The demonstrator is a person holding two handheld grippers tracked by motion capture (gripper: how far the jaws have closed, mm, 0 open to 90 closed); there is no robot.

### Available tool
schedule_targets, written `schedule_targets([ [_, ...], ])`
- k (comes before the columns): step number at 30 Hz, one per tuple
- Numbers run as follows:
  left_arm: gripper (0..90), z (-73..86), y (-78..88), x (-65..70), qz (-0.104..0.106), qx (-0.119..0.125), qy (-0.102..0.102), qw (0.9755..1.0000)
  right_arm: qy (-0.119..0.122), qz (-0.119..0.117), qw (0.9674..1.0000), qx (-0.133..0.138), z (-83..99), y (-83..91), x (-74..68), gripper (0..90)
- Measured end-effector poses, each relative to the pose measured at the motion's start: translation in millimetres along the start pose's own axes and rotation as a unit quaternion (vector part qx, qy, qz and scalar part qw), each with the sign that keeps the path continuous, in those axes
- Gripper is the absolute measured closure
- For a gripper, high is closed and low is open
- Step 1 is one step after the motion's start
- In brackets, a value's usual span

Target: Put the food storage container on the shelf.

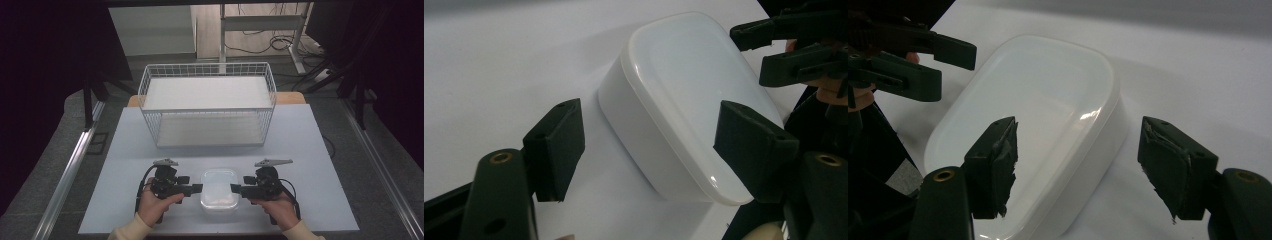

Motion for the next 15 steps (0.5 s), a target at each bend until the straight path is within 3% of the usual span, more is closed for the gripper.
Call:
schedule_targets([
  [15, 33.4, -0.6, -13.8, 2.0, 0.031, -0.017, 0.024, 0.9991, -0.019, -0.009, 0.9997, -0.008, 4.8, -8.5, -1.9, 34.8],
])
Point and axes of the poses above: each handheld gripper's, and its own axes: y roughly backward along the jaws, z roughly out of its underside, x roughly to its right, the point moved 3 cm from there along -y, roughly forward along the jaws, and after that the axes turned 11 degrees about y, right-handed, at the moved point
